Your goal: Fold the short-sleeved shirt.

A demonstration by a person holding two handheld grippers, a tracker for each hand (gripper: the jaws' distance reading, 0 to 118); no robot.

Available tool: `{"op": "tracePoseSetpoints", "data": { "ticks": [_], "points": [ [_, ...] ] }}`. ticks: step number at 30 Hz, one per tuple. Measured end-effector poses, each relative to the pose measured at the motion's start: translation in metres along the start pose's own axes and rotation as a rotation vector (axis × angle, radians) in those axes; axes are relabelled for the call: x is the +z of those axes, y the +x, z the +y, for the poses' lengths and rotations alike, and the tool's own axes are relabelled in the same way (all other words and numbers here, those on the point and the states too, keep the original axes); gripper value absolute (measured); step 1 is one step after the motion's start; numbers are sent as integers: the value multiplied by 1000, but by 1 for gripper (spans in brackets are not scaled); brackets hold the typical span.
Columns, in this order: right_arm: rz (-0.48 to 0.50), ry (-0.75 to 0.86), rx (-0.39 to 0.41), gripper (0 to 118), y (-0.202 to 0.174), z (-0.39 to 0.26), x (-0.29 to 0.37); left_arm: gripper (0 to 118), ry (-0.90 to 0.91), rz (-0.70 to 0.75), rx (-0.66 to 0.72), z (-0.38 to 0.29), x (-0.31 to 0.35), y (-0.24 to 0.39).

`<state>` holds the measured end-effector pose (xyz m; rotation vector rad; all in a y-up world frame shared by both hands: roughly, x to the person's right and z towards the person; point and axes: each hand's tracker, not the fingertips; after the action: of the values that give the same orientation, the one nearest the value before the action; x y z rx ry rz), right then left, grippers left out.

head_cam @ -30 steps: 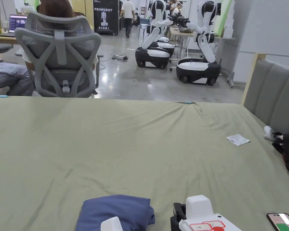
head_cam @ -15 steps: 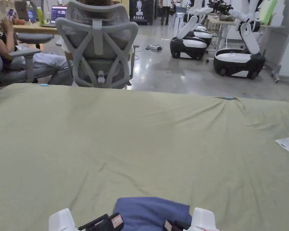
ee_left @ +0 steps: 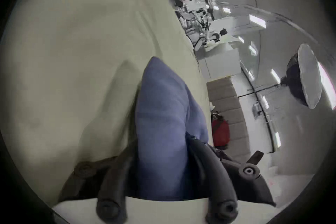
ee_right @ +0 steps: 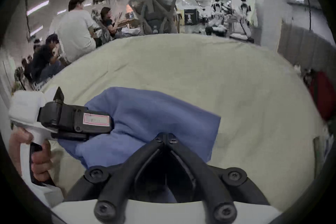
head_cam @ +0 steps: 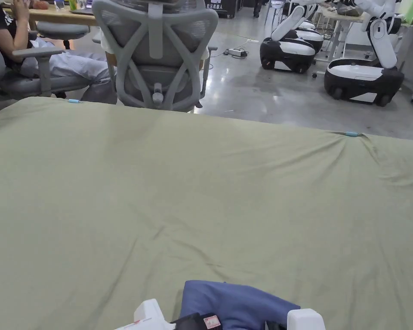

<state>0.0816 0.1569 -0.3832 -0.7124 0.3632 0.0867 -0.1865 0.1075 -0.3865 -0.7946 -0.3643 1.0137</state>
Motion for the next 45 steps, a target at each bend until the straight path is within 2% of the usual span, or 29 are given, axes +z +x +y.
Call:
{"op": "tracePoseSetpoints", "data": {
  "ticks": [2,5,11,16,19,25,28,30,31,32,34,36,38,40,42,45],
  "points": [
    [-21,48,51,0,-16,14,8,22,-3,44,-108,8,13,12],
    [7,96,68,0,-48,38,13,22,32,95,-215,27,41,14],
    [63,175,133,0,-145,74,11,22,86,204,-370,92,119,-5],
    [158,199,157,0,-229,92,-7,22,137,311,-371,167,198,-50],
    [198,206,184,0,-279,102,-24,22,123,314,-322,215,239,-88],
    [253,191,222,0,-341,115,-54,23,17,295,-247,288,263,-162],
    [265,182,240,0,-350,116,-60,37,9,308,-288,288,263,-169],
    [259,181,251,0,-348,117,-60,72,13,314,-329,287,270,-165],
    [255,179,250,0,-346,117,-60,86,16,336,-346,287,278,-161],
    [257,175,245,0,-341,118,-57,94,41,380,-373,285,289,-157],
    [253,171,247,0,-333,117,-50,85,166,528,-458,276,316,-143],
    [233,164,254,0,-323,120,-43,54,301,713,-536,256,337,-119],
    [218,158,239,0,-311,123,-28,18,353,796,-596,235,343,-93],
    [191,191,201,0,-290,126,-8,16,413,781,-684,210,334,-66],
    [154,236,170,0,-265,127,16,0,441,765,-741,182,313,-27],
    [70,310,162,0,-209,124,56,0,593,709,-879,132,264,35]
  ]
}}
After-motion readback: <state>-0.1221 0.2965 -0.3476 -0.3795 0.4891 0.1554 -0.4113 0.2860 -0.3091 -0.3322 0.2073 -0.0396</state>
